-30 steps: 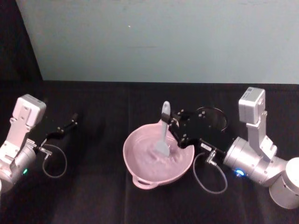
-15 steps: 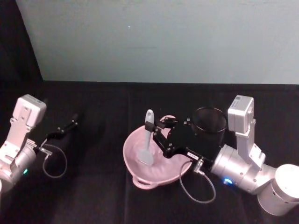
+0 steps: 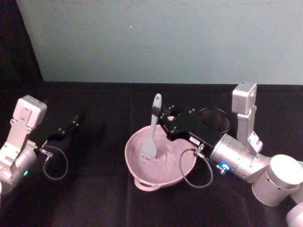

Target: Use the one hand to pick up the spoon and stir the clear water in the bowl.

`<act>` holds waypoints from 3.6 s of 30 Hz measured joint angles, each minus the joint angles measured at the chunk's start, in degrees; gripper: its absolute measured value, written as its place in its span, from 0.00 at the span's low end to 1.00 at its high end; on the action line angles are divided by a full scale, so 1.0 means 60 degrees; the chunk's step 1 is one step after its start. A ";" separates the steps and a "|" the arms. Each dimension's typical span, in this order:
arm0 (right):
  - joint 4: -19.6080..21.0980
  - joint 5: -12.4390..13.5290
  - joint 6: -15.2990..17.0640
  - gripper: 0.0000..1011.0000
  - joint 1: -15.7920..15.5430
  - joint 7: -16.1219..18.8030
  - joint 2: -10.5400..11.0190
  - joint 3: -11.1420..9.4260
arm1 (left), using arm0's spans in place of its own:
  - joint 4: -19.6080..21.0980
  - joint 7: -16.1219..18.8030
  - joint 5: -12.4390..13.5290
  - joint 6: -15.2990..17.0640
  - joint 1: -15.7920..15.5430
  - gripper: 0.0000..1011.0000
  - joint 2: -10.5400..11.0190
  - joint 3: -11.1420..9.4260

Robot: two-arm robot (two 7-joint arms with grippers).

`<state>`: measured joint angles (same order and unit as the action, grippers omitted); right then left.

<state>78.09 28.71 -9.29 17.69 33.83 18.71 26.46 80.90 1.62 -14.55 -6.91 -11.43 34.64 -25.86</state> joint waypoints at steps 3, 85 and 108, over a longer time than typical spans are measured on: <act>-0.0165 0.0021 0.0008 0.12 0.0071 -0.0207 -0.0046 -0.0136 | 0.0000 0.0000 0.0000 0.0000 0.0000 0.99 0.0000 0.0000; 0.0966 -0.0991 -0.0153 0.12 -0.0552 -0.0574 0.0666 -0.0465 | 0.0000 0.0000 0.0000 0.0000 0.0000 0.99 0.0000 0.0000; 0.0856 -0.0630 -0.0122 0.12 -0.0336 0.0139 0.0280 0.0295 | 0.0000 0.0000 0.0000 0.0000 0.0000 0.99 0.0000 0.0000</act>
<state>83.23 24.94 -10.02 15.68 34.66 20.39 28.23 80.90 1.62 -14.55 -6.91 -11.43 34.64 -25.86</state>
